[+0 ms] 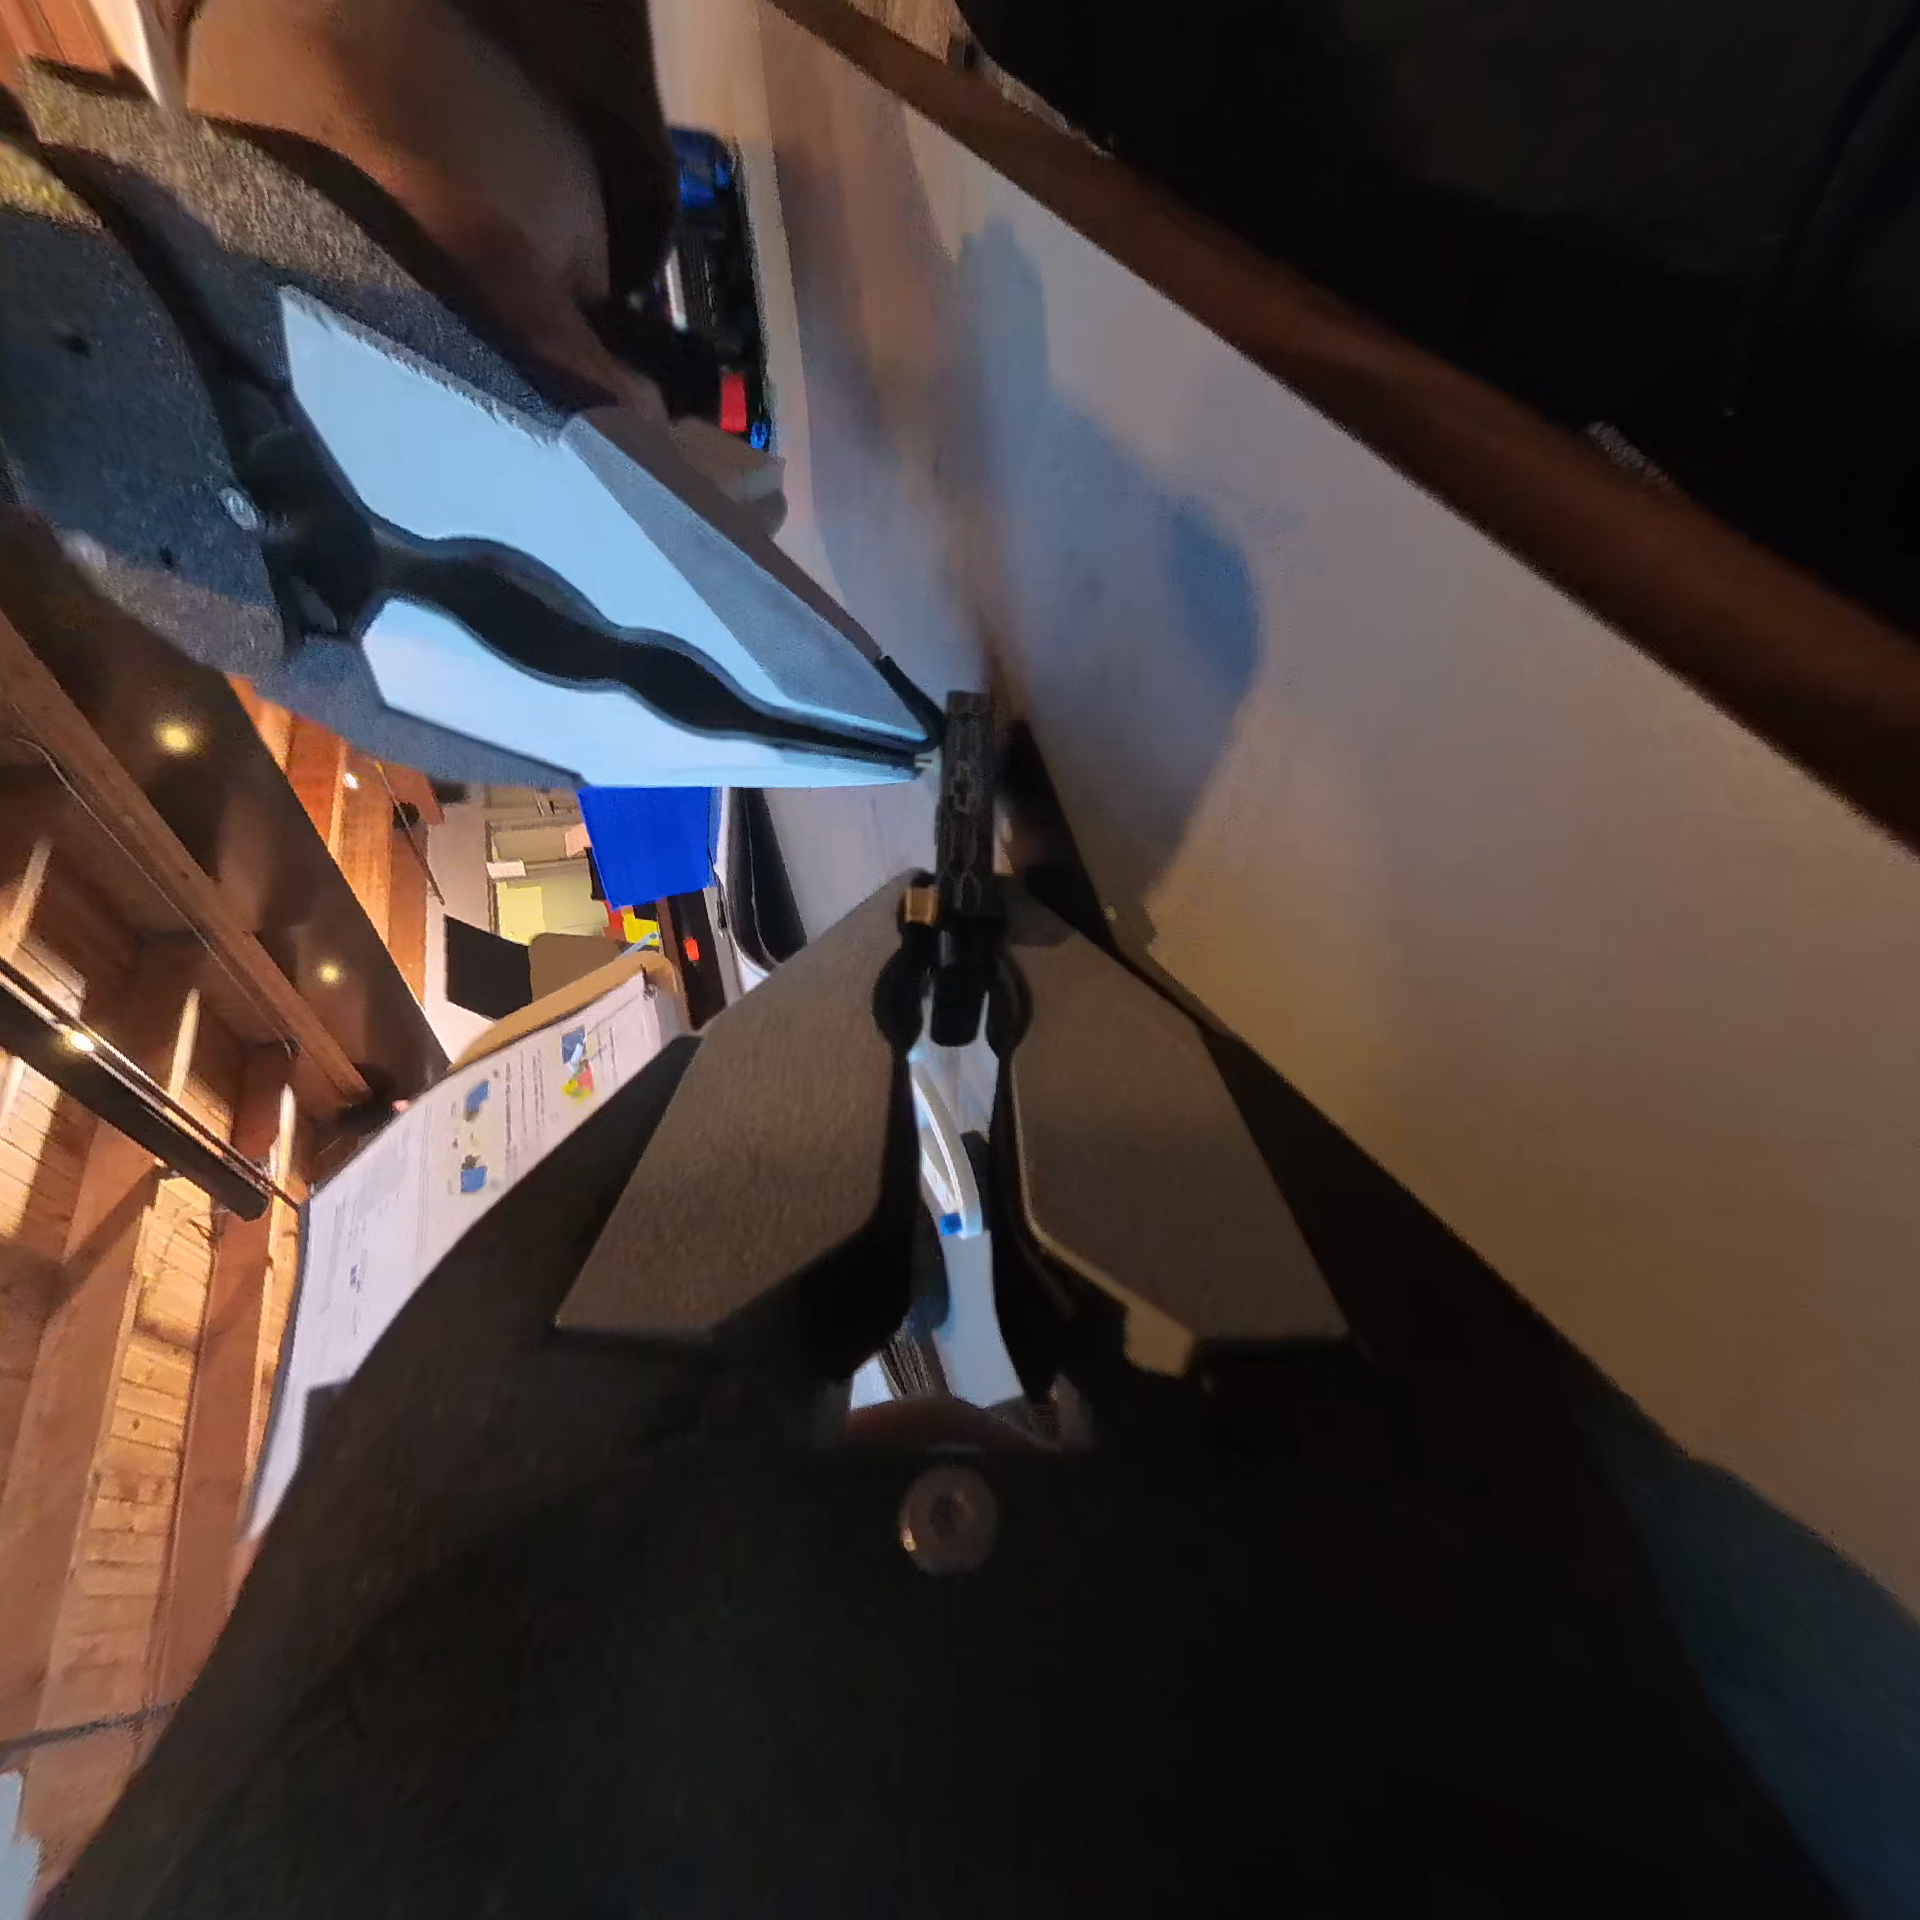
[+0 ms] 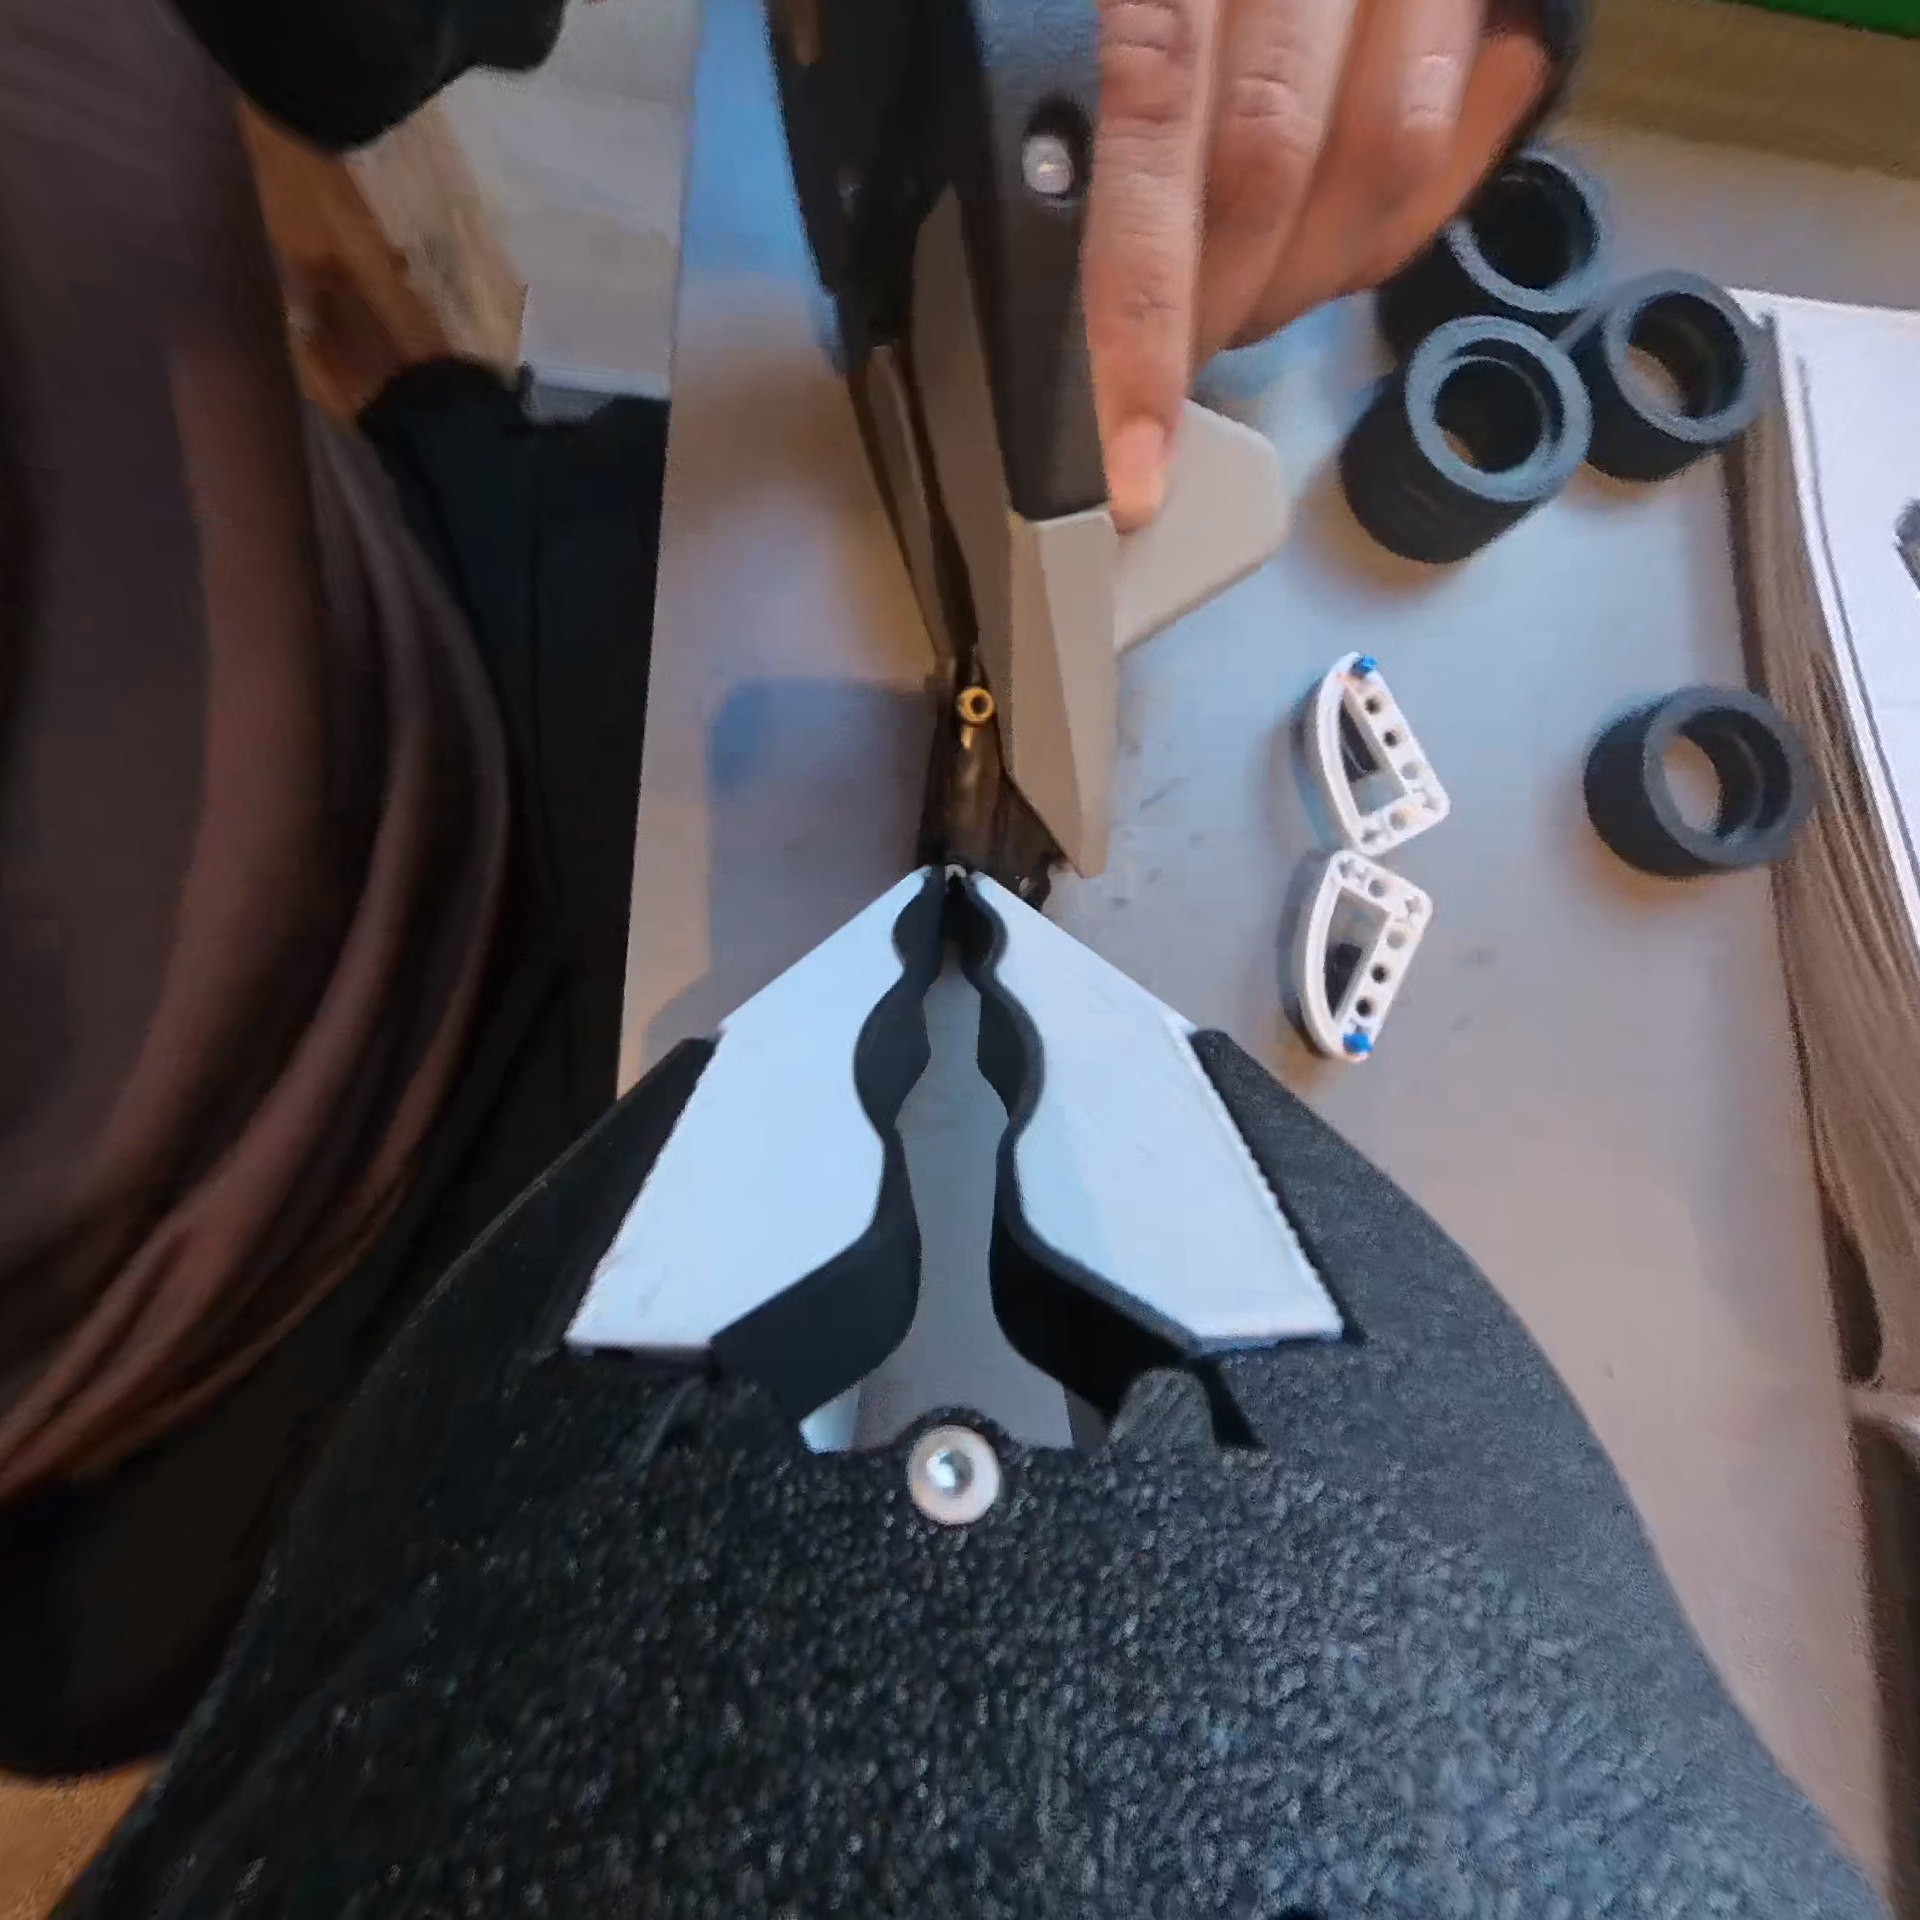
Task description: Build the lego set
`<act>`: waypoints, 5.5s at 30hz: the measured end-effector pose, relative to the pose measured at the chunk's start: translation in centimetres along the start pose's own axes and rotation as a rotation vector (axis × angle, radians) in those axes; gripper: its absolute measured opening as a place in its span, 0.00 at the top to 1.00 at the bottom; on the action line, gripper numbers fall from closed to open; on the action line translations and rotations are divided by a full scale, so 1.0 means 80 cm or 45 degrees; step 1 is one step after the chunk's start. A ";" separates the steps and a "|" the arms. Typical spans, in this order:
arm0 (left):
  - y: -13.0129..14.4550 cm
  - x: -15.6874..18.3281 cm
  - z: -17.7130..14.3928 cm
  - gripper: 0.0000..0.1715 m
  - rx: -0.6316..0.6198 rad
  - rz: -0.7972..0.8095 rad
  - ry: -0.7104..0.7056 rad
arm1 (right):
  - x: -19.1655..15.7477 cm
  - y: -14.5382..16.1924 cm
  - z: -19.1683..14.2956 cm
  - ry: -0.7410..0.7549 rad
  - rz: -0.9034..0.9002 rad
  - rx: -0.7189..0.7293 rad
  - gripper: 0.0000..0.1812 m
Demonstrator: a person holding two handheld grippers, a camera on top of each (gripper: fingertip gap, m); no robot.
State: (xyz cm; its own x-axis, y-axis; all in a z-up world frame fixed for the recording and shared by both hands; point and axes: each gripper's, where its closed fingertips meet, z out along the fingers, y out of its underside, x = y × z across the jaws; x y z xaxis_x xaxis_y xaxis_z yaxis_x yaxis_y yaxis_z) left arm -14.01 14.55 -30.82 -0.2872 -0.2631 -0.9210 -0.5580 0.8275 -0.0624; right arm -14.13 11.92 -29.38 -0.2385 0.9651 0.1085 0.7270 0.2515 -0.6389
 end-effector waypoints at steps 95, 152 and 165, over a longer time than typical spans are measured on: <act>0.035 -0.037 0.002 0.96 -0.021 -2.033 0.456 | 0.100 -0.009 -0.031 0.284 0.971 0.600 0.95; 0.036 -0.055 0.002 0.97 -0.131 -1.408 0.104 | 0.080 -0.016 -0.055 0.672 -0.110 0.253 0.94; 0.031 -0.041 0.005 0.97 -0.295 -0.596 -0.052 | 0.060 -0.016 -0.068 0.132 0.532 0.485 0.92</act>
State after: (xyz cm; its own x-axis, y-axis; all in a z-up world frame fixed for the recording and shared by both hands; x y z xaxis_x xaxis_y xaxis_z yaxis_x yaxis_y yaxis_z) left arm -14.11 17.68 -28.13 0.0618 -0.5551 -0.8295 -0.7782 0.4936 -0.3883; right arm -12.76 16.63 -23.91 0.0980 0.9838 -0.1502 0.4582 -0.1786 -0.8707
